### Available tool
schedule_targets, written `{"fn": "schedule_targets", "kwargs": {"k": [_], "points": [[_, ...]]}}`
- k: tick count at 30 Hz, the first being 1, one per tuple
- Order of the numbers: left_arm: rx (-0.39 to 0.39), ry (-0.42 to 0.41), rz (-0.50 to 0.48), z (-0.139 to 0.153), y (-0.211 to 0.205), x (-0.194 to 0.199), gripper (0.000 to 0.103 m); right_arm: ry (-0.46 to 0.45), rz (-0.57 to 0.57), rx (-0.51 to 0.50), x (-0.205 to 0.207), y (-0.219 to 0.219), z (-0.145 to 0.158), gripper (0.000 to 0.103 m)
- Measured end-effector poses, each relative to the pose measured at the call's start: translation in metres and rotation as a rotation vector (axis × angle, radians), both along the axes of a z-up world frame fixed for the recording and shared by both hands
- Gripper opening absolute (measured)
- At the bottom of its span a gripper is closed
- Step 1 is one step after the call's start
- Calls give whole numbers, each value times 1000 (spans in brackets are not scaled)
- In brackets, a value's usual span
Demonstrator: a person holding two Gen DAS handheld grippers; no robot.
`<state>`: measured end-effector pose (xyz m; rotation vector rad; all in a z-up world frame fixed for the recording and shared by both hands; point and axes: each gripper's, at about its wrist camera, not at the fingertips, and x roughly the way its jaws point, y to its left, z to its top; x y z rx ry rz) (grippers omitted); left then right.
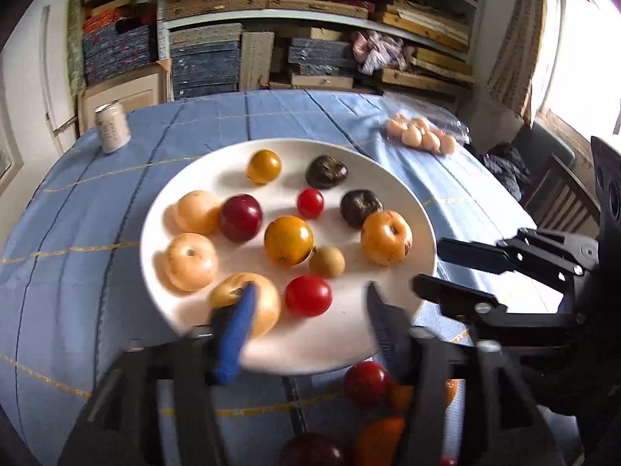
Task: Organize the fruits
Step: 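Withdraw both open tools from the plate back toward the fruit cluster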
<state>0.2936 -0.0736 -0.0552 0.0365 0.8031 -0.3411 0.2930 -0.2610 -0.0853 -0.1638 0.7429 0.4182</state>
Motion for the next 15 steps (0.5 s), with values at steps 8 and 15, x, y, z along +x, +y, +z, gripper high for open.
{"fn": "schedule_targets", "kwargs": {"k": [8, 15], "points": [[-7, -15, 38, 16, 42, -44, 87, 14, 18, 20, -67, -6, 7, 39], [-14, 38, 23, -3, 71, -88, 87, 65, 97, 5, -129, 21, -16, 39]]}}
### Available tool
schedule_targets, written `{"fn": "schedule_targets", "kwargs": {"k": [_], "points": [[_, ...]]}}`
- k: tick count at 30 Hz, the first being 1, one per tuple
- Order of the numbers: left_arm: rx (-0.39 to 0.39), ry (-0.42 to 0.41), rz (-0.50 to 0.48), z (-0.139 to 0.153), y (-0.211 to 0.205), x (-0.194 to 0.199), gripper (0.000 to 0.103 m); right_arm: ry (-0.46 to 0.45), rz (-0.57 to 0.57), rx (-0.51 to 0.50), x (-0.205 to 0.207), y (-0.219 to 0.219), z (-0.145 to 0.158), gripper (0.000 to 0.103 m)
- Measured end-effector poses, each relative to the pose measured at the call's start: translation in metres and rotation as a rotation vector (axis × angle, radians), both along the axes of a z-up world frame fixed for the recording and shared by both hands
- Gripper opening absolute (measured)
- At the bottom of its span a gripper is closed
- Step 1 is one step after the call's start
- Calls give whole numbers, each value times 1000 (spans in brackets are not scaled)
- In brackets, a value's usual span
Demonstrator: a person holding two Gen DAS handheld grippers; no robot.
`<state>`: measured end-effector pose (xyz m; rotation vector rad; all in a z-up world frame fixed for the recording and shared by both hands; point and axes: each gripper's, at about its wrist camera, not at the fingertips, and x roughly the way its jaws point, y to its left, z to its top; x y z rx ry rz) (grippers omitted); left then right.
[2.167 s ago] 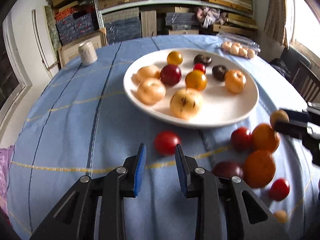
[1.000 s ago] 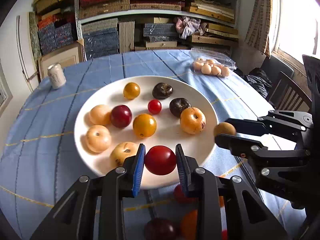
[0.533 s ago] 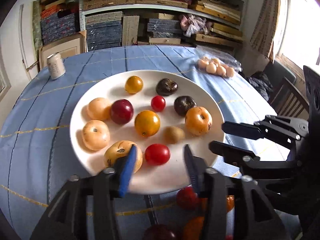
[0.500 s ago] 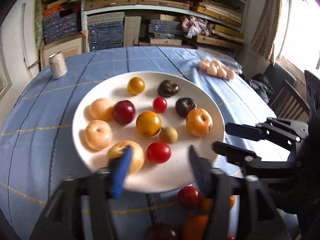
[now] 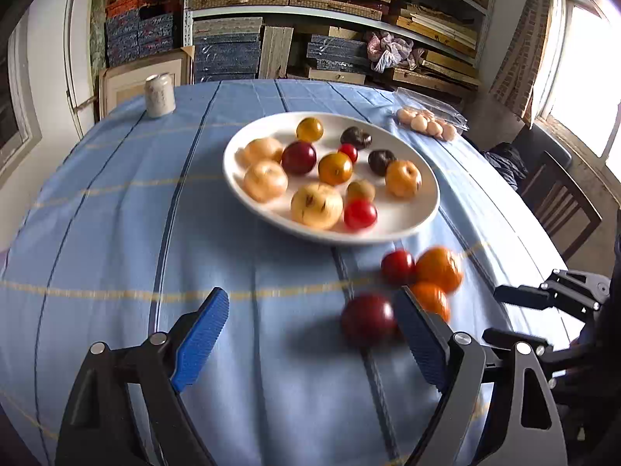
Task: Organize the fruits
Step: 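Withdraw both open tools from the plate back toward the fruit cluster, then grasp the small red tomato with the right tool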
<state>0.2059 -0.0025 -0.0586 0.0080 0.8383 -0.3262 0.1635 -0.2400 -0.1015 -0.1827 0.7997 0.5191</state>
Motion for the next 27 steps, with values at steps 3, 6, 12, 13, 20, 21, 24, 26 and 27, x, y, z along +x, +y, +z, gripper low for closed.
{"fn": "schedule_targets", "kwargs": {"k": [3, 6, 12, 13, 20, 21, 24, 26, 27], "points": [[-9, 26, 19, -8, 11, -8, 87, 12, -6, 25, -11, 5, -5, 39], [-26, 74, 24, -17, 19, -12, 93, 36, -14, 34, -16, 10, -11, 39], [20, 56, 64, -14, 23, -26, 99, 36, -25, -4, -9, 25, -21, 39], [36, 43, 71, -12, 22, -30, 99, 38, -34, -17, -8, 26, -22, 29], [-42, -10, -45, -4, 2, -57, 99, 22, -113, 26, -15, -1, -11, 29], [-69, -12, -76, -4, -5, -62, 99, 16, -134, 35, -17, -9, -7, 29], [-70, -6, -110, -7, -24, -72, 99, -4, -177, 57, -25, -28, 4, 29], [-25, -8, -142, -11, -40, -79, 99, -14, -203, 75, -33, -41, 10, 29], [6, -15, -155, -13, -48, -83, 99, -17, -210, 81, -36, -45, 12, 29]]}}
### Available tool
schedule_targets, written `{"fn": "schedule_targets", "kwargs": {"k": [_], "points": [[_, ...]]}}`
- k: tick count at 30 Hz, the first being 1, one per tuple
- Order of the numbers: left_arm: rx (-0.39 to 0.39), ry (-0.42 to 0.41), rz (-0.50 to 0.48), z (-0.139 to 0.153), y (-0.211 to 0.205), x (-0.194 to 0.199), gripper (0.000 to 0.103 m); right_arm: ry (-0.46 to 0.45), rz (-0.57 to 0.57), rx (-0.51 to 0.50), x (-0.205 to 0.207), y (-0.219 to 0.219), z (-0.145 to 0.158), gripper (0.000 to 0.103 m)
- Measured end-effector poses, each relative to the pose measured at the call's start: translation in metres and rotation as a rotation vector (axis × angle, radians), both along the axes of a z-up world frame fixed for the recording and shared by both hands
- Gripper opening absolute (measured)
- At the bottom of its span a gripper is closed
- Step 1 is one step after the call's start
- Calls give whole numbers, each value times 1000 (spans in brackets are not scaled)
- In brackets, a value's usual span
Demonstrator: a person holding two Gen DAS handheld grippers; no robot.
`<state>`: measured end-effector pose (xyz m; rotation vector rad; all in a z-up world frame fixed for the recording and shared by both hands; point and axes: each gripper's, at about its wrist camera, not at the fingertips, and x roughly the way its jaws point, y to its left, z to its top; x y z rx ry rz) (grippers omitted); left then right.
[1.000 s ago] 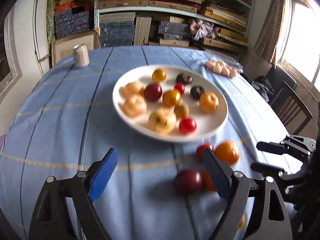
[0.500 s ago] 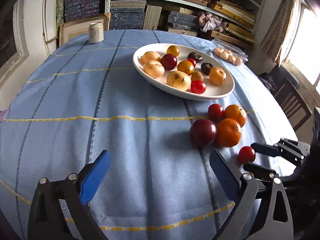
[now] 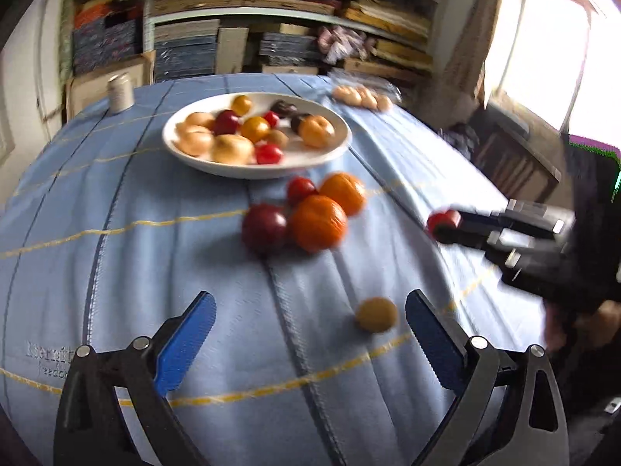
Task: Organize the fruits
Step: 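Grasp the small red tomato with the right tool, then grasp the brown kiwi-like fruit with the left tool while the right tool holds the tomato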
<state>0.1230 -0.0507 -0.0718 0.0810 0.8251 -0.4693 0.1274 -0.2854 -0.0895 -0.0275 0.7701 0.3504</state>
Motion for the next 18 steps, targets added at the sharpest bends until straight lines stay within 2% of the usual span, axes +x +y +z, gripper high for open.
{"fn": "schedule_targets", "kwargs": {"k": [2, 4, 8, 12, 14, 18], "points": [[102, -42, -21, -5, -20, -8, 99, -7, -12, 5, -7, -8, 2, 30], [163, -55, -18, -9, -34, -12, 99, -10, -15, 16, -13, -11, 3, 29], [162, 23, -9, -18, -39, -3, 99, -16, -9, 29, -27, -14, 1, 30], [129, 61, -35, -25, -45, 1, 99, -25, -8, 53, -32, -18, 3, 30], [111, 95, -13, -30, -44, 5, 99, -31, -9, 67, -34, -20, 4, 30], [156, 59, 31, -30, -46, 5, 99, -35, -9, 83, -36, -23, 4, 30]]}}
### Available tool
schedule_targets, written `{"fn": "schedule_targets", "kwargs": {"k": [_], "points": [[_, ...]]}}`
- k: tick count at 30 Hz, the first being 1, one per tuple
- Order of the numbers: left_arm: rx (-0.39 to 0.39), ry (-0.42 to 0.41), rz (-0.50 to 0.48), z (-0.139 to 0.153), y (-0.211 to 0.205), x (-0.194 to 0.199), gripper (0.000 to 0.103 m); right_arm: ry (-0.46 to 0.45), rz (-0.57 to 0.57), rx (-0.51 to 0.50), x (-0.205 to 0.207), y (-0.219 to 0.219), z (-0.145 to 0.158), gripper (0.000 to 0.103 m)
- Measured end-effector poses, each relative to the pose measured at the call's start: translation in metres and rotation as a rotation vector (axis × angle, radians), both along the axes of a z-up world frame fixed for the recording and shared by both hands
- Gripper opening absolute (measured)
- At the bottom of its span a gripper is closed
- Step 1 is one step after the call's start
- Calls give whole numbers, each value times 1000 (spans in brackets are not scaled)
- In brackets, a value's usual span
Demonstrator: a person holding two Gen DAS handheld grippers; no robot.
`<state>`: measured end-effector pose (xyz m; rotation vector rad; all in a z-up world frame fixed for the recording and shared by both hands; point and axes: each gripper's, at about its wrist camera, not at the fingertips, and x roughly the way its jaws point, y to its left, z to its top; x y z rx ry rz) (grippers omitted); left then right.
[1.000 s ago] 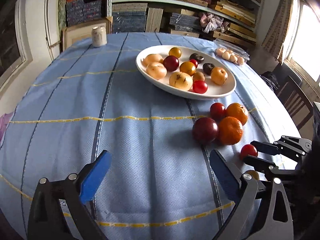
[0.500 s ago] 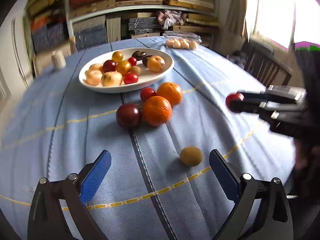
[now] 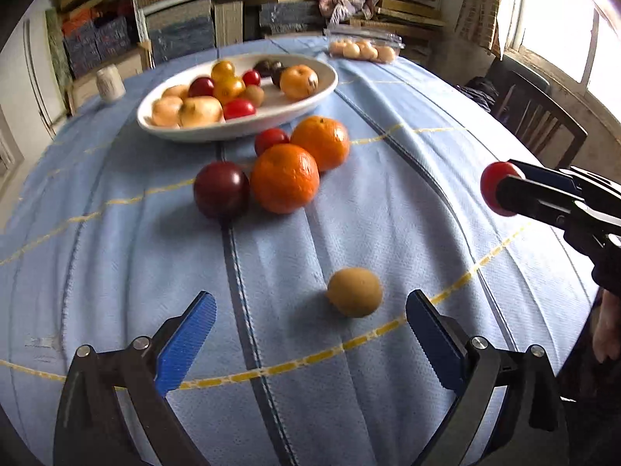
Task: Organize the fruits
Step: 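Grasp the brown kiwi-like fruit with the left tool while the right tool holds the tomato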
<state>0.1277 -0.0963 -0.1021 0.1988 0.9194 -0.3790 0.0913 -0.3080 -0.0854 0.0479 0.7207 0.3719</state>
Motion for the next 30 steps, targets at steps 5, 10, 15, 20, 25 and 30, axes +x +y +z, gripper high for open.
{"fn": "schedule_targets", "kwargs": {"k": [5, 10, 15, 20, 25, 30], "points": [[41, -10, -46, 1, -10, 1, 99, 5, 8, 16, -3, 1, -4, 30], [-5, 41, -23, -6, -4, 13, 99, 4, 13, 19, -5, 2, -5, 30], [-3, 29, -35, -4, -4, 8, 38, 7, 4, 31, -5, 1, -5, 30], [9, 11, -33, -6, -6, 6, 32, 10, 5, 32, -3, 2, -8, 30], [3, -6, -24, -4, -4, 2, 31, 31, 35, -24, -3, 8, -16, 30], [-52, -19, -63, 0, -1, -9, 32, 49, 21, -68, -4, 9, -26, 30]]}}
